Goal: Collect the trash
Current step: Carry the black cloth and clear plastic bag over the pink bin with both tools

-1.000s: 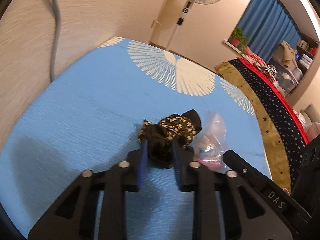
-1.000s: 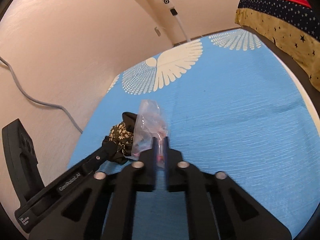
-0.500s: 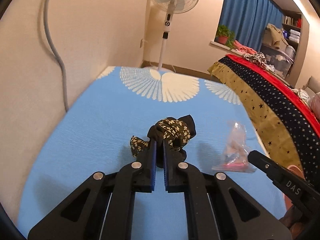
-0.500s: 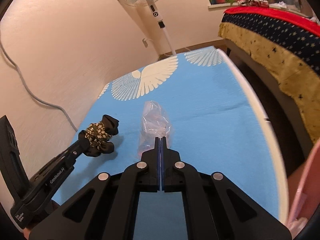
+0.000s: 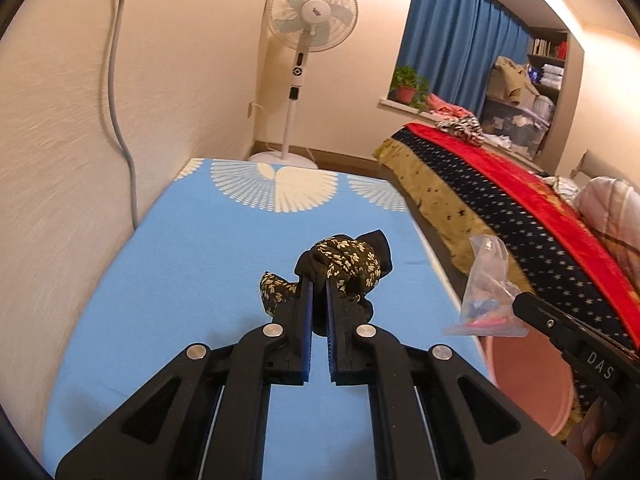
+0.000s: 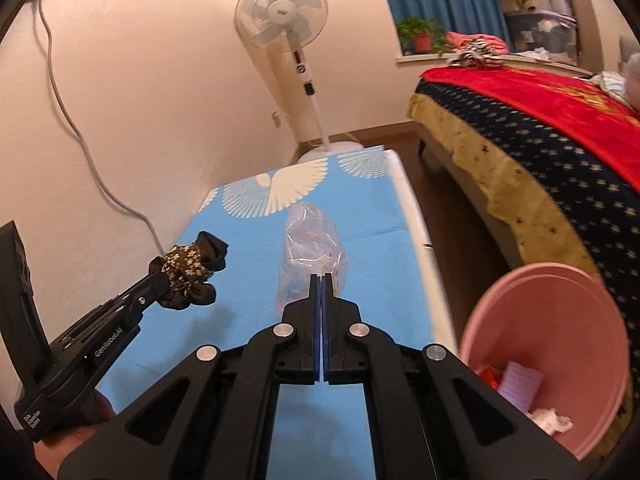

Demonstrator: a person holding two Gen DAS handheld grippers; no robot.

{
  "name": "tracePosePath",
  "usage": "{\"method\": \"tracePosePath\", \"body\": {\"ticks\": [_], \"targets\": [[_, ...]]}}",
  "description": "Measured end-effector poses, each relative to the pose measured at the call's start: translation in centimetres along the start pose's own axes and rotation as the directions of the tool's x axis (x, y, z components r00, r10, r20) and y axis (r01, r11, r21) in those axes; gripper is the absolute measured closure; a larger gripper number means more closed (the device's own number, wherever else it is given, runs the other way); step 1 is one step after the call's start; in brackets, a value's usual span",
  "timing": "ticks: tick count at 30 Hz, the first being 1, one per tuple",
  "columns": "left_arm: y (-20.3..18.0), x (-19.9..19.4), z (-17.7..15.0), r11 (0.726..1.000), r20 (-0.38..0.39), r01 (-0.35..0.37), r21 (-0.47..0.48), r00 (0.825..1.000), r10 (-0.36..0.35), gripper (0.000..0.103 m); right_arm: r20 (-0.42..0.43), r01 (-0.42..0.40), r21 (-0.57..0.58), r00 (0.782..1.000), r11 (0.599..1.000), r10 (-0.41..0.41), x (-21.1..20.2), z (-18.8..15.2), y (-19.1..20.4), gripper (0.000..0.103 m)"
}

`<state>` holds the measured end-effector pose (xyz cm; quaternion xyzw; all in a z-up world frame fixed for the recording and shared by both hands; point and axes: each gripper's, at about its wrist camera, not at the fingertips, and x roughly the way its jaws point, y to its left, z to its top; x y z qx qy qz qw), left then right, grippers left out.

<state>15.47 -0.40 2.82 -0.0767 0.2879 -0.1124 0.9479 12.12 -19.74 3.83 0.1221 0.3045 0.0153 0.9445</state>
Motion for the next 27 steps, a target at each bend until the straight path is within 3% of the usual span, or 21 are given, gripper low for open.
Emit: {"method": "tracePosePath", "body": {"ticks": [15, 27], "targets": [[-3.8, -3.9, -2.9, 0.997, 0.012, 0.059, 0.052, 0.998, -0.060, 0.097, 0.062, 0.074, -0.016, 0.995, 0.997, -0.073, -7.9, -1.2, -3.0, 0.102], [-6.7, -4.0, -4.4, 0.988, 0.002, 0.121, 0.093, 0.993, -0.122, 0.097, 0.101, 0.160, 0.034, 0.982, 0.987, -0.163, -10.1, -1.2, -6.1, 0.102]]}}
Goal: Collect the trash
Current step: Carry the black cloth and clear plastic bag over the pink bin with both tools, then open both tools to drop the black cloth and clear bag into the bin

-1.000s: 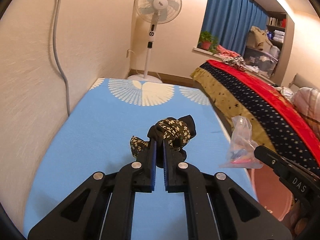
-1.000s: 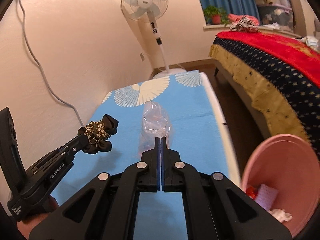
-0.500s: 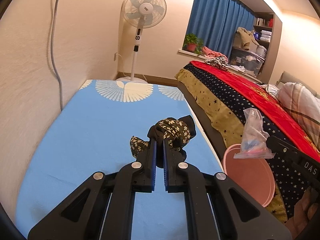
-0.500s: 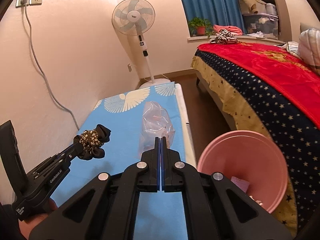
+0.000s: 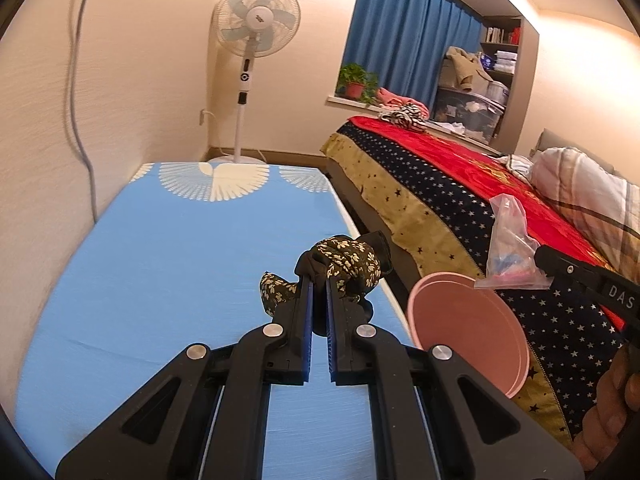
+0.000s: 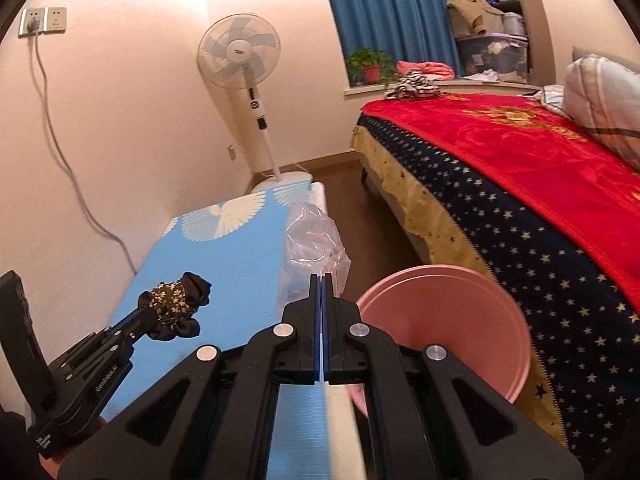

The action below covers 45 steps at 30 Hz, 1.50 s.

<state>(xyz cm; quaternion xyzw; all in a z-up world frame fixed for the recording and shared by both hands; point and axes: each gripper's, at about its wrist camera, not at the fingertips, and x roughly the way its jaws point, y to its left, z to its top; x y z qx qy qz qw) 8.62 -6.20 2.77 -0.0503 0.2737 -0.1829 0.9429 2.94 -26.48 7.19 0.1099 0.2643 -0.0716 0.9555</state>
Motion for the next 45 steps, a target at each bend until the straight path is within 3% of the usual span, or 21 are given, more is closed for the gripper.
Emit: {"method": "tracePosePath", "body": {"ticks": [21, 39, 41, 43, 44, 45], "targets": [[-7.8, 4.3, -1.2, 0.987, -0.036, 0.142, 0.075, 0.990, -0.140, 0.097, 0.028, 0.200, 0.075, 0.979, 0.977, -0.203, 0.3, 0.3, -8.2, 0.102], [-13.2, 7.6, -3.0, 0.963, -0.103, 0.236, 0.129, 0.969, -0.224, 0.097, -0.039, 0.261, 0.082, 0.965, 0.962, -0.259, 2.0, -0.9, -11.5, 0.102], [-13.4, 7.8, -3.0, 0.957, -0.113, 0.260, 0.130, 0.963, -0.246, 0.096, -0.049, 0.271, 0.074, 0.962, 0.960, -0.267, 2.3, -1.0, -11.5, 0.098], [-13.5, 8.1, -3.1, 0.955, -0.131, 0.265, 0.134, 0.960, -0.248, 0.085, -0.064, 0.286, 0.068, 0.957, 0.956, -0.282, 2.5, -1.0, -11.5, 0.094], [-13.6, 8.3, -3.2, 0.956, -0.145, 0.261, 0.134, 0.960, -0.241, 0.069, -0.067, 0.296, 0.068, 0.954, 0.953, -0.292, 2.5, -1.0, -11.7, 0.081], [-13.5, 8.4, -3.3, 0.957, -0.150, 0.257, 0.134, 0.960, -0.236, 0.063, -0.066, 0.310, 0.073, 0.950, 0.948, -0.306, 2.3, -1.1, -11.8, 0.063]]}}
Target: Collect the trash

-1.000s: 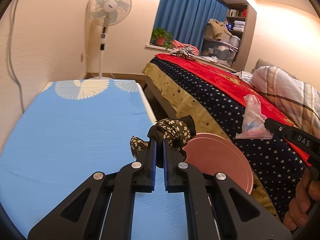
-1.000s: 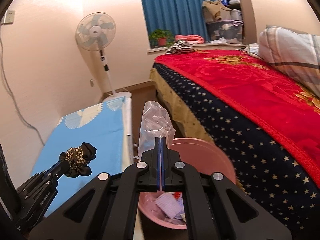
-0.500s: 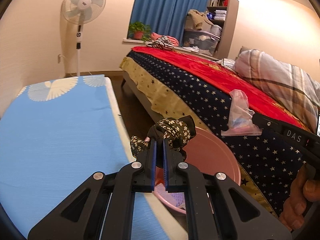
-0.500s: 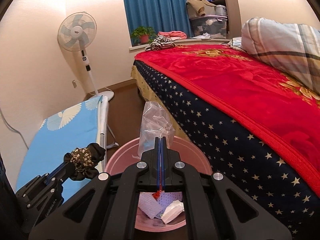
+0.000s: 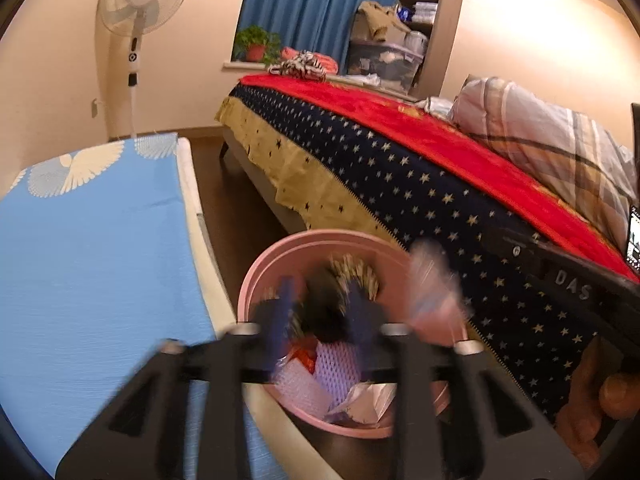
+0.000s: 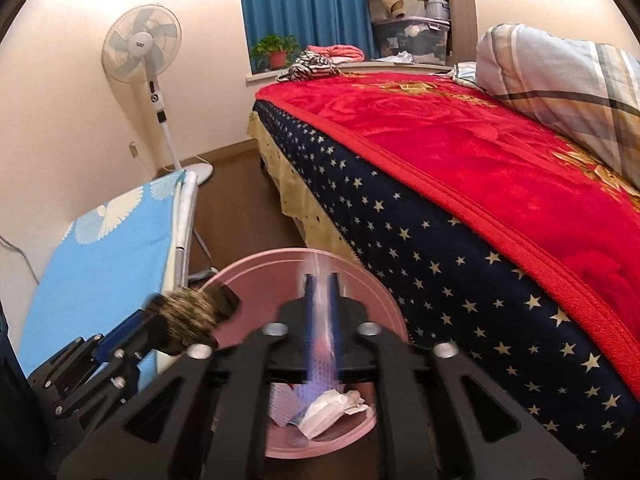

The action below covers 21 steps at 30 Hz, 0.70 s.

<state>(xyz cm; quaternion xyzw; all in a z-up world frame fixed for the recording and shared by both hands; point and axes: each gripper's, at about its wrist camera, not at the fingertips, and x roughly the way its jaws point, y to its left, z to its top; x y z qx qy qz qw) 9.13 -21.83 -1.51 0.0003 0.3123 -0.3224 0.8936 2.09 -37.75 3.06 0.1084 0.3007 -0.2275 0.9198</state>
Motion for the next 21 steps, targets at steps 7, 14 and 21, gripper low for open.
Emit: {"method": "tracePosePath", "body": {"ticks": [7, 14, 21], "targets": [[1.0, -2.9, 0.1, 0.999, 0.026, -0.046, -0.016, 0.999, 0.046, 0.056, 0.018, 0.036, 0.039, 0.999, 0.999, -0.036, -2.0, 0.6, -0.2, 0.028], [2.0, -8.8, 0.2, 0.991, 0.121, -0.131, -0.001, 0.984, 0.130, 0.032, 0.054, -0.002, 0.031, 0.999, 1.000, 0.001, -6.0, 0.7, 1.8, 0.005], [2.7, -13.5, -1.2, 0.985, 0.157, -0.172, -0.020, 0.972, 0.173, 0.019, 0.095, -0.053, -0.069, 0.994, 0.996, 0.060, -10.8, -1.1, 5.2, 0.005]]}}
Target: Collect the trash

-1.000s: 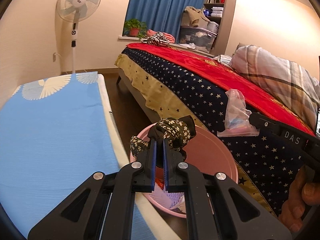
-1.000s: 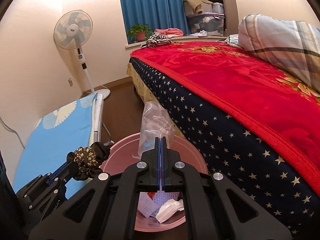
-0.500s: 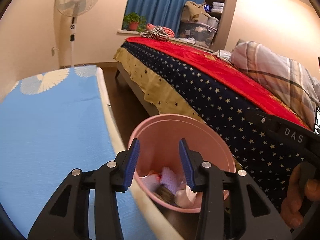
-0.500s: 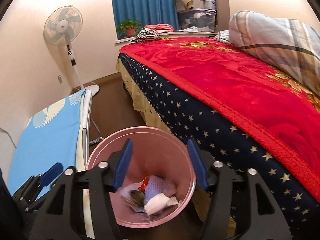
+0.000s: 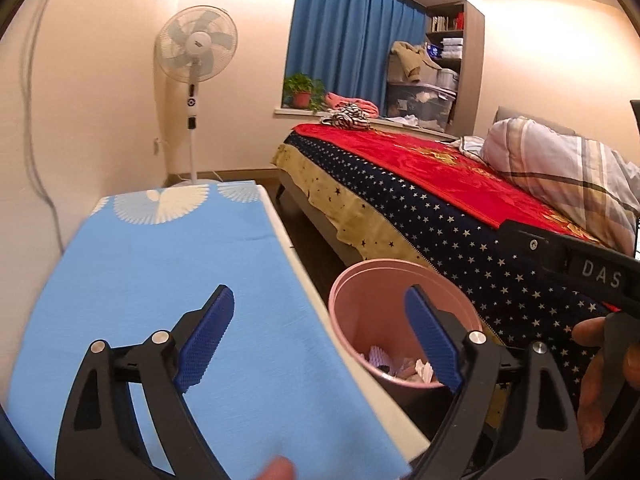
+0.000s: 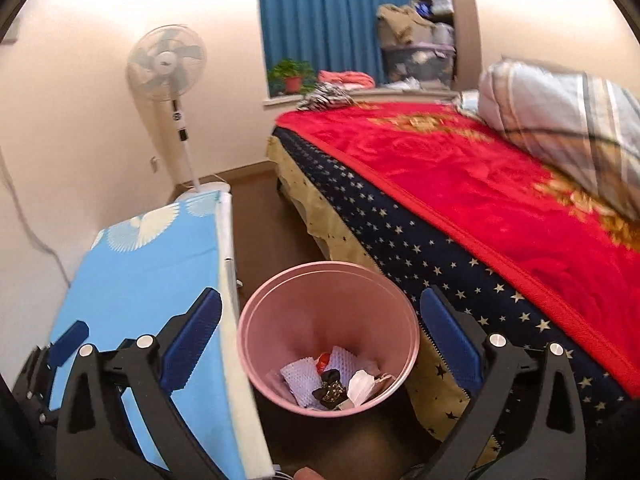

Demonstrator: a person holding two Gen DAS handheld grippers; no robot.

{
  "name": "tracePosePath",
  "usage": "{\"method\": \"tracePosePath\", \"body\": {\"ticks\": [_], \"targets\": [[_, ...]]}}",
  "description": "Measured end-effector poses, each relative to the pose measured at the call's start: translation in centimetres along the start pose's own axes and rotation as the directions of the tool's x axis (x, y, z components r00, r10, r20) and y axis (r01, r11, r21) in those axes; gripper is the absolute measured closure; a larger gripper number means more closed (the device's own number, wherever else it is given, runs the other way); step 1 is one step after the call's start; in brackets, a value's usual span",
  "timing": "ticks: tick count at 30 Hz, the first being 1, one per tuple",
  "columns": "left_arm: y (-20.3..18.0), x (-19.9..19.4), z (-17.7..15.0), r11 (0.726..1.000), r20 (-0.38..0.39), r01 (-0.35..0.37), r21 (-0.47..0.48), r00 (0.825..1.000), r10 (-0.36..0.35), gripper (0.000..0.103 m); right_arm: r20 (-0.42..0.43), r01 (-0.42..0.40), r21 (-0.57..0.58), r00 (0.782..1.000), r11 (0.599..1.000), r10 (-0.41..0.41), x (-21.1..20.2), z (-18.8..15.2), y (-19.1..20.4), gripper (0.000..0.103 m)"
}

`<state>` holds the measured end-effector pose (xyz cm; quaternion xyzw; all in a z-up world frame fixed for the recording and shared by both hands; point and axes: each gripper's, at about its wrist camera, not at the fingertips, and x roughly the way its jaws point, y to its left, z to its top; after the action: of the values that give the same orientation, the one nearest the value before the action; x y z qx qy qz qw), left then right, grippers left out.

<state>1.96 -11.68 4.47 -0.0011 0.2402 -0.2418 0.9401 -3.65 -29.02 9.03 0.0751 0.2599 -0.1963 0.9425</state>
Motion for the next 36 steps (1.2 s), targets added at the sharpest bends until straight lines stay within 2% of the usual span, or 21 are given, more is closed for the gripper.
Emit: {"method": "tracePosePath", "body": {"ticks": [2, 5, 13, 18, 26, 36], "targets": [[0.6, -0.9, -0.3, 1.000, -0.001, -0.016, -0.015, 1.000, 0.016, 0.018, 0.003, -0.011, 0.003, 1.000, 1.000, 0.011, -1.1, -0.5, 0.4, 0.005], [1.4, -2.8, -0.8, 0.998, 0.012, -0.058, -0.035, 0.998, 0.058, 0.008, 0.022, -0.025, 0.007, 0.999, 1.000, 0.025, -2.6, -1.1, 1.0, 0.005], [2.2, -7.5, -2.6, 0.980, 0.038, -0.193, -0.038, 0.980, 0.194, 0.008, 0.042, -0.015, -0.064, 0.999, 0.998, 0.017, -5.0, -3.4, 2.7, 0.005], [3.4, -9.4, -4.2, 0.968, 0.007, -0.243, -0.061, 0.970, 0.244, 0.008, -0.003, -0.038, -0.116, 0.999, 0.992, 0.038, -4.5, -5.2, 4.5, 0.005], [5.5, -9.7, -5.4, 0.940, -0.034, -0.322, -0.111, 0.947, 0.320, 0.008, -0.049, -0.068, -0.139, 0.997, 0.988, 0.062, -3.8, -6.3, 6.0, 0.005], [6.4, -9.5, -5.6, 0.934, -0.045, -0.335, -0.123, 0.942, 0.332, 0.008, -0.057, -0.085, -0.170, 0.995, 0.982, 0.076, -3.5, -6.9, 7.8, 0.005]]}}
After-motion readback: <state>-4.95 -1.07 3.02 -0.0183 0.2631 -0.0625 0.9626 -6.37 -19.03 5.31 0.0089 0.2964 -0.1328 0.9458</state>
